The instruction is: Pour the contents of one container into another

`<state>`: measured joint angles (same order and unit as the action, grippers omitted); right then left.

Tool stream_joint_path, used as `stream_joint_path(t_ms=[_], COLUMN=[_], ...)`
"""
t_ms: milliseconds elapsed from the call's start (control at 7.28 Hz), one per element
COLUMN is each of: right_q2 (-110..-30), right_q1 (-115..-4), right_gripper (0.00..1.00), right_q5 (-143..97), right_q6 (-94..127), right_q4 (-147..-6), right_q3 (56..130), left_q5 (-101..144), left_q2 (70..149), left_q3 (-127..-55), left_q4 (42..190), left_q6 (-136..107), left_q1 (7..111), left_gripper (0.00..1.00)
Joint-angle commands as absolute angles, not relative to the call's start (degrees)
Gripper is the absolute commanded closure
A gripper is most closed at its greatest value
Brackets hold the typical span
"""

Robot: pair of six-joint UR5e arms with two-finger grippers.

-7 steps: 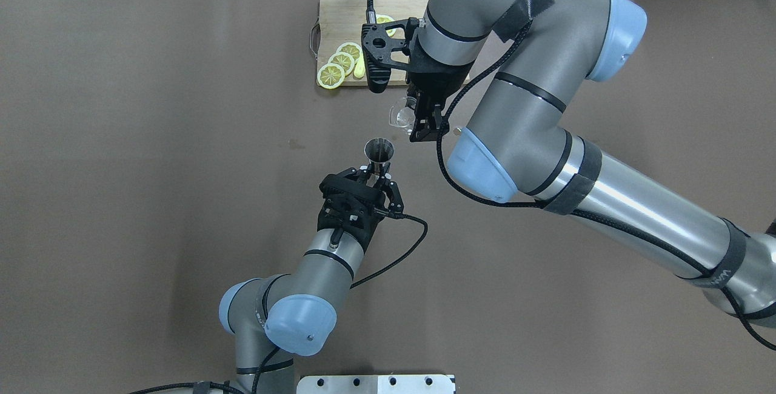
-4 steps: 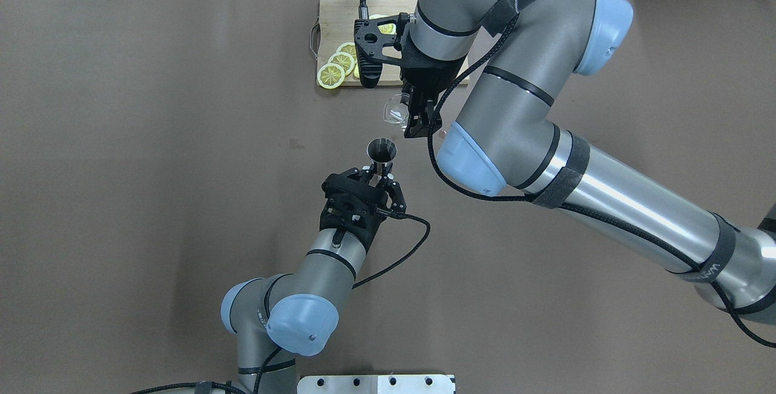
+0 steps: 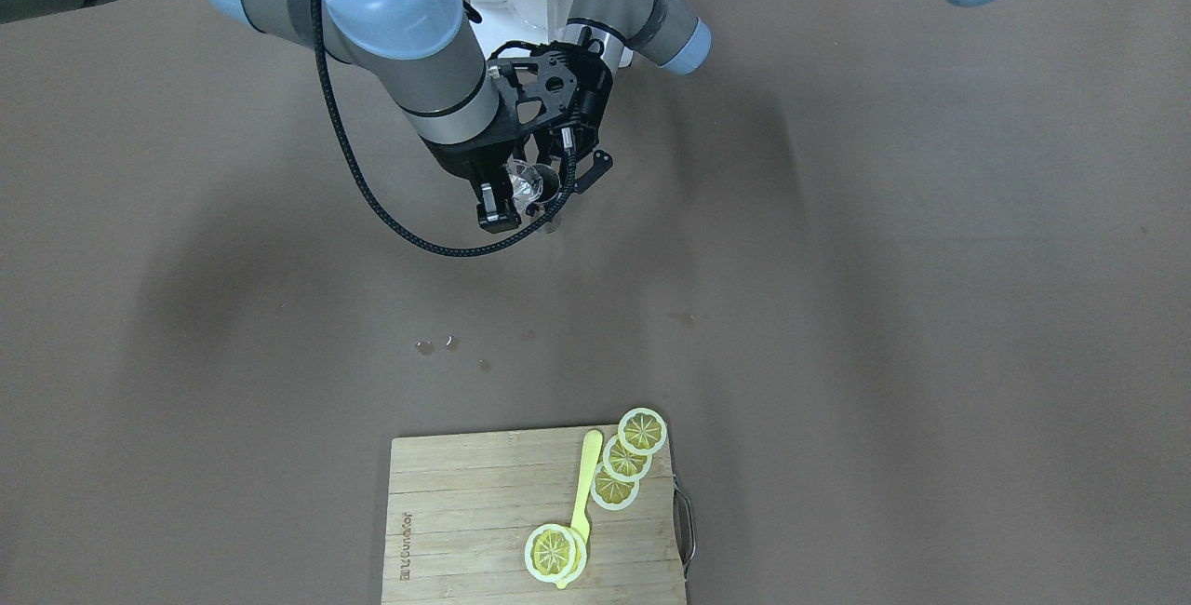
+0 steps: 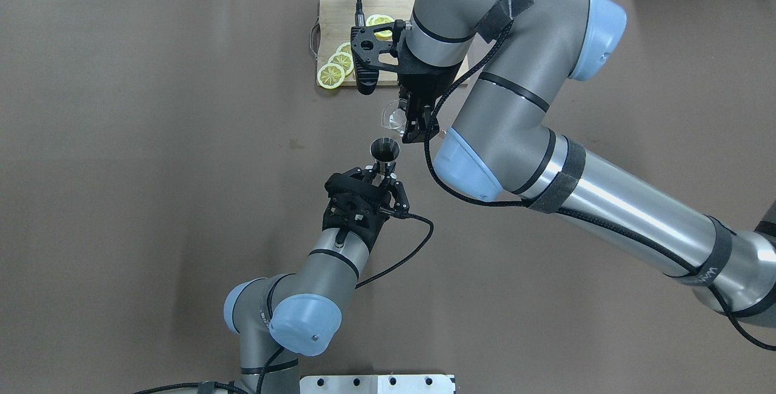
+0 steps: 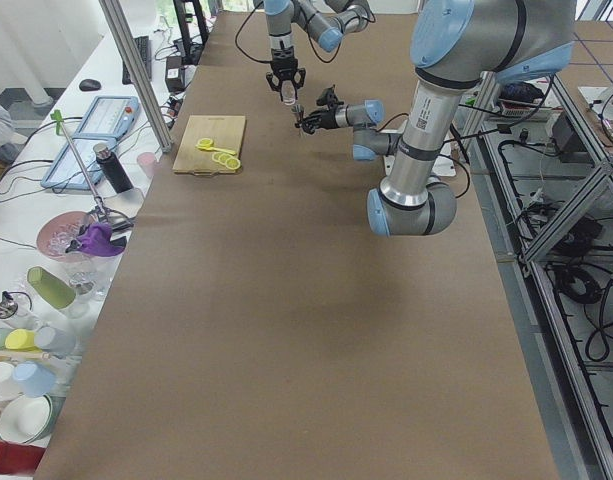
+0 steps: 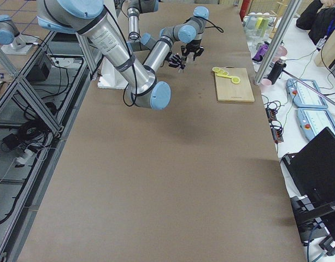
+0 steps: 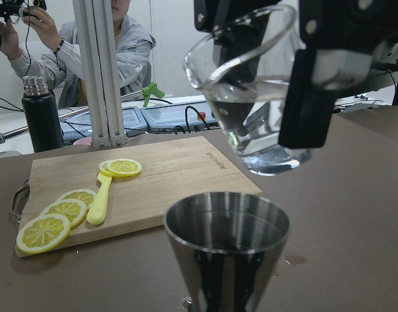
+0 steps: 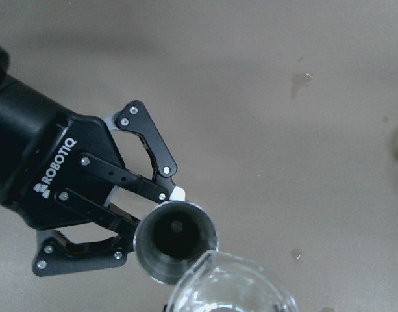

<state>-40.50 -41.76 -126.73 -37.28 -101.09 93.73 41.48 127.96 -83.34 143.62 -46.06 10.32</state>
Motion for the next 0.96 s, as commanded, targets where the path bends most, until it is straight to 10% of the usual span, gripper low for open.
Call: stream_joint_path(t_ms=[0,825], right_q2=[-40.43,-38.32], right_q1=[-41.66,-41.49], right_gripper=[1.00,1.00], right_q5=[-126.56,-124.55], right_q6=[-37.35,-37.88], right_q4=[-102.38,-109.41], right_q3=[93.95,94.22], left_q5=[41.48,41.48], left_q2=[127.97,128.06], left_q3=[-83.32,-83.32], left_q4=[143.61,143.61], left_q6=[-46.05,-46.05], left_q1=[10.28,10.02], left_gripper=[1.00,1.00])
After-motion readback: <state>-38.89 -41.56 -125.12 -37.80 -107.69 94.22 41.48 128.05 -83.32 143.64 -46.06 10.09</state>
